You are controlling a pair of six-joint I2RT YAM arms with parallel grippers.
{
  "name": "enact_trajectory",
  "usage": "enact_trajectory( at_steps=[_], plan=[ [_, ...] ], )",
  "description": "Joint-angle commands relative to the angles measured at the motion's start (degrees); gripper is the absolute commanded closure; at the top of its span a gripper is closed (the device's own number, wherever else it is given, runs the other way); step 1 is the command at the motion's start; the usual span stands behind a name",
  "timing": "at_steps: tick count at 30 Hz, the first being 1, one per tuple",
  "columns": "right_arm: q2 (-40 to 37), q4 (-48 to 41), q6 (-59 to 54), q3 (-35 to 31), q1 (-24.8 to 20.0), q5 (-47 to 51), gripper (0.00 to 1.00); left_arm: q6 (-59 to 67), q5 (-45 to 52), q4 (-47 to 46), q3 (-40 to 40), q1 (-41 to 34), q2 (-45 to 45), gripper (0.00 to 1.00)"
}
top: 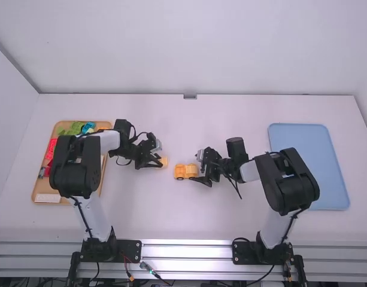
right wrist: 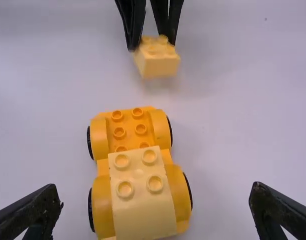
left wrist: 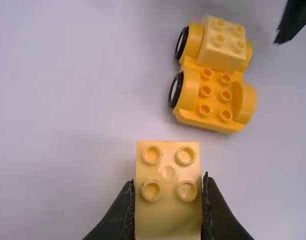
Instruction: Assemble lego blocks to make yellow taxi
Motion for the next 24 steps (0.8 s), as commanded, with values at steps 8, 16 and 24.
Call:
enact_trajectory(
  at_steps=[8, 16, 24],
  plan=[
    [3.8, 3.9, 2.2, 0.8, 0.0, -3.8, 0.01, -5.6, -0.5, -0.3, -0.3, -4.9, -7.5, 0.98],
    [7.4, 5.9, 0.2, 1.3, 1.0, -3.9, 0.01, -13.2, -14.9, 15.0, -9.9, -14.6, -14.2, 0.98],
    [13.4, 5.2, 0.2, 6.3, 1.0, -8.4, 0.01, -13.0, -7.5, 21.4, -14.3, -14.6, -14.6, 0.98]
  ],
)
